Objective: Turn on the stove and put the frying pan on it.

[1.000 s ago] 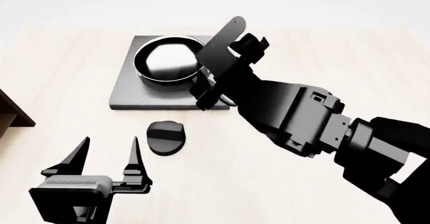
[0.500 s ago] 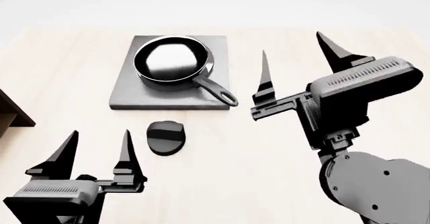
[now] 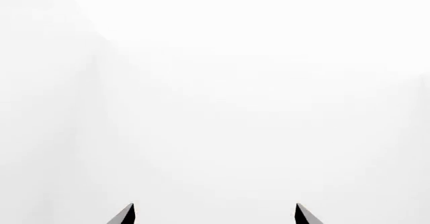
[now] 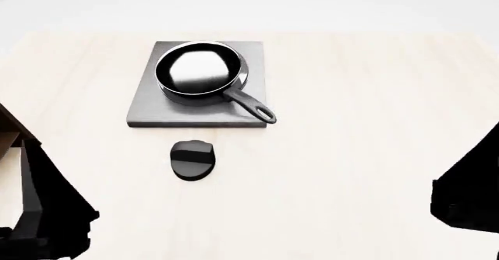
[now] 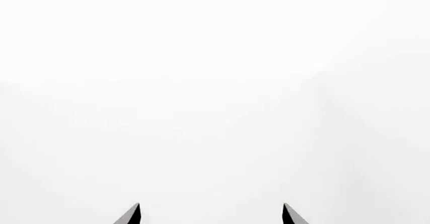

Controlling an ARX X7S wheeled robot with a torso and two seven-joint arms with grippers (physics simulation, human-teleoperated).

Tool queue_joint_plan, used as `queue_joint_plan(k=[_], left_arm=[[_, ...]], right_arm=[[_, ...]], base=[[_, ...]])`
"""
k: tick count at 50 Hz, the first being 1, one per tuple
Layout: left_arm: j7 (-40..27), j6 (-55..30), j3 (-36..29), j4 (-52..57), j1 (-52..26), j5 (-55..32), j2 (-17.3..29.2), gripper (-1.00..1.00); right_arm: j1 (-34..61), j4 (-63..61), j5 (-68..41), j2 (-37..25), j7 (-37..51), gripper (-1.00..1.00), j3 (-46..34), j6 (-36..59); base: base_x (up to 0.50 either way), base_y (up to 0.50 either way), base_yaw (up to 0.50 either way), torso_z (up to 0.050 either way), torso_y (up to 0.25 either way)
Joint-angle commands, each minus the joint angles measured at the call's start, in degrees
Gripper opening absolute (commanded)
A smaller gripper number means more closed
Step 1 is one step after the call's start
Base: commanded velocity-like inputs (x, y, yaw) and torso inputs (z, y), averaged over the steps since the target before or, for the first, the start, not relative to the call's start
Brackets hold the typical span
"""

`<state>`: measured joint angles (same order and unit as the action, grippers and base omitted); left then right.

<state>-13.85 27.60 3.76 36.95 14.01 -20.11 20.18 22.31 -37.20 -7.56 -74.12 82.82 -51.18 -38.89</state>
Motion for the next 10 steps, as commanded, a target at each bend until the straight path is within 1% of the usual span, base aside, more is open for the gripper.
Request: queue_joint_plan(k=[1, 4, 8, 10], left_arm=[[0.6, 12.0, 4.3, 2.1, 2.9, 0.7, -2.2, 1.0], [1.3, 15.6, 5.0, 2.4, 3.6, 0.6, -2.7, 1.0], [1.2, 18.1, 6.0, 3.2, 4.3, 0.0, -3.3, 1.0], [1.2, 19.3, 6.4, 3.3, 4.5, -0.5, -3.4, 1.0]], right_arm=[[-45.9, -4.2, 15.2, 0.0, 6.7, 1.0, 43.7, -11.2], [-53.2, -4.7, 16.3, 3.6, 6.0, 1.0, 53.1, -13.3], [-57.7, -4.9, 16.3, 7.0, 5.0, 1.0, 59.7, -17.0], [-58.4, -4.5, 16.4, 8.2, 4.5, 1.0, 60.9, -18.7]], base=[[0.0, 0.0, 0.0, 0.0, 0.0], [0.0, 0.0, 0.0, 0.0, 0.0], [0.0, 0.0, 0.0, 0.0, 0.0], [0.0, 0.0, 0.0, 0.0, 0.0]])
